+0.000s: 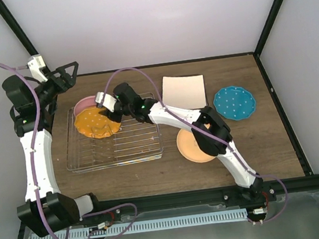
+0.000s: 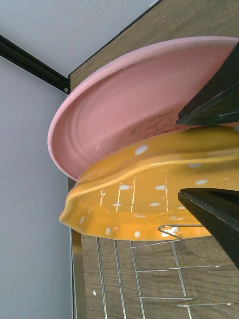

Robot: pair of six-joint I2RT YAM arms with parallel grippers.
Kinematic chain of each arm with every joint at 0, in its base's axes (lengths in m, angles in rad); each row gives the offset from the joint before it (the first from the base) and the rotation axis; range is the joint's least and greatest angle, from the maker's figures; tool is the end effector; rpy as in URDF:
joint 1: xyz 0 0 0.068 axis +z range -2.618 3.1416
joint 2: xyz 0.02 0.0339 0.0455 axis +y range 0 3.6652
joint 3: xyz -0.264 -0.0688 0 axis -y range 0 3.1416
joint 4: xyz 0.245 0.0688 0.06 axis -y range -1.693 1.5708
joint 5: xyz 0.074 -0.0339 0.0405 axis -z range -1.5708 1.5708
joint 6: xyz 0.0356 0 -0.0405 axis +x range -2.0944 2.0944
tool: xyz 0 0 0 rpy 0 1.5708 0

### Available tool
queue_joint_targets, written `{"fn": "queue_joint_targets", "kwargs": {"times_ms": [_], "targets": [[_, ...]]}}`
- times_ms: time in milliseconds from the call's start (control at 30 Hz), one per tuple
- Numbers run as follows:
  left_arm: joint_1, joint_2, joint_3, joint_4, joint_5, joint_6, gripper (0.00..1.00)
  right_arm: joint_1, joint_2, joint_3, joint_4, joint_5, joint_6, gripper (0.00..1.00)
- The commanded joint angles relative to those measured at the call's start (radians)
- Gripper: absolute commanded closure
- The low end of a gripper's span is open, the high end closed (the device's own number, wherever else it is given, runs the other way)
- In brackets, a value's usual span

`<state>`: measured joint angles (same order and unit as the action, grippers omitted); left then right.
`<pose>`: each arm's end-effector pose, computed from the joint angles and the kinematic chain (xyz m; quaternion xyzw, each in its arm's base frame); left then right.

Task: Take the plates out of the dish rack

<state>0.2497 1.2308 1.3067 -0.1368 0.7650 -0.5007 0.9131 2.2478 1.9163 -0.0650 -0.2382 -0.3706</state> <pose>0.2689 0.0431 0.4347 -0.0096 0.7224 -0.3493 0.5967 0.3215 0.4299 0.2543 -0.5476 0.6227 0.2427 0.5034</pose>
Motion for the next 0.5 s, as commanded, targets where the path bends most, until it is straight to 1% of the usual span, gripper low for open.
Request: {"fn": "queue_joint_targets", "kwargs": {"times_ms": [0, 333, 400, 433, 467], "targets": [[-0.003, -0.019, 0.002, 0.003, 0.010, 0.013, 0.00, 0.005, 0.013, 0.019, 0.035, 0.019, -0.018, 0.66], [-0.004, -0.017, -0.002, 0.009, 0.014, 0.008, 0.00, 0.006, 0.031, 0.003, 0.033, 0.023, -0.032, 0.71], [-0.003, -0.019, -0.003, 0.009, 0.013, 0.009, 0.00, 0.006, 0.033, 0.004, 0.029, 0.024, -0.039, 0.77], [-0.002, -0.019, -0.003, 0.009, 0.014, 0.008, 0.00, 0.006, 0.033, 0.004, 0.027, 0.026, -0.042, 0.82], [-0.001, -0.019, -0.003, 0.009, 0.013, 0.009, 0.00, 0.006, 0.031, 0.004, 0.026, 0.030, -0.045, 0.89]]}}
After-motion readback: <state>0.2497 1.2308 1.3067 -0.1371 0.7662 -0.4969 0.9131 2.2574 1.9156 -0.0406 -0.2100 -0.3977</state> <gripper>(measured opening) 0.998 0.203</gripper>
